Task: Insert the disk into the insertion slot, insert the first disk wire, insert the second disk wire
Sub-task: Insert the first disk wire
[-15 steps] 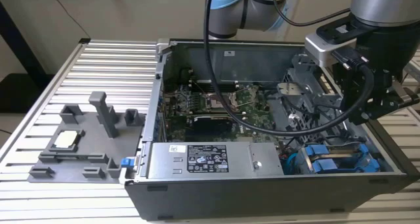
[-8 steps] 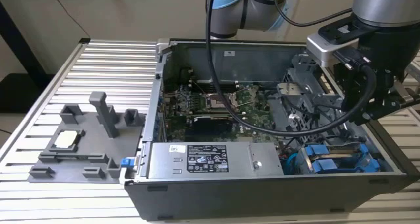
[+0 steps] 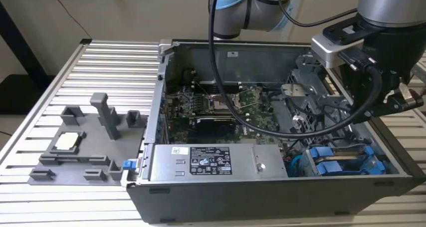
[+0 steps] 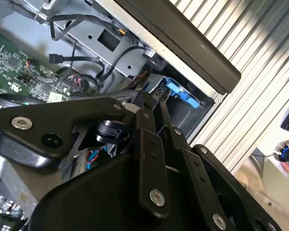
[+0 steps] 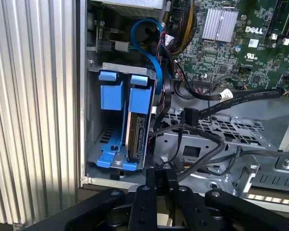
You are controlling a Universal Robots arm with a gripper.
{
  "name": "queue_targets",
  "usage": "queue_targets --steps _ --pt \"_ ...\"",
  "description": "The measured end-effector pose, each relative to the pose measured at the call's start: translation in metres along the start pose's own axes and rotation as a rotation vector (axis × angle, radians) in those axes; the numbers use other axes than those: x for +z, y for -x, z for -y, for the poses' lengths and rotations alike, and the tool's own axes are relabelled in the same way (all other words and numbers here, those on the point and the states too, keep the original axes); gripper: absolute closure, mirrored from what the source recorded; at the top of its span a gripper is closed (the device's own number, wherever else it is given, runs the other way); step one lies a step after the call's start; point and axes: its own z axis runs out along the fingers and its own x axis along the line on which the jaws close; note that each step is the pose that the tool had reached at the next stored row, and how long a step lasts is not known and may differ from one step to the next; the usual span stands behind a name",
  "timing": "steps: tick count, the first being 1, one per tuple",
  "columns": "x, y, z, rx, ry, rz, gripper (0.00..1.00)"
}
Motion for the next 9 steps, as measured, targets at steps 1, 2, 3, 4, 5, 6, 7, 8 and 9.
queue_targets --steps 1,2,3,4,5,6,7,8,9 --pt "0.0000 0.0000 0.0000 0.000 0.0000 0.0000 0.81" --pt "0.0000 0.0000 0.0000 0.000 0.0000 0.0000 0.81" --pt "0.0000 0.0000 0.0000 0.000 0.0000 -0.0001 0.81" --pt "0.0001 0.0000 0.0001 0.000 0.0000 0.0001 0.81" --pt "0.0001 0.0000 0.0001 0.000 0.0000 0.0002 0.81" --pt "0.0001 0.0000 0.0001 0.000 0.0000 0.0001 0.81" --pt "0.0001 0.0000 0.0001 0.000 0.0000 0.0001 0.81" --pt "0.0001 0.0000 0.0001 0.000 0.0000 0.0001 0.81" --pt "0.0003 0.0000 0.0005 0.000 0.0004 0.0002 0.81"
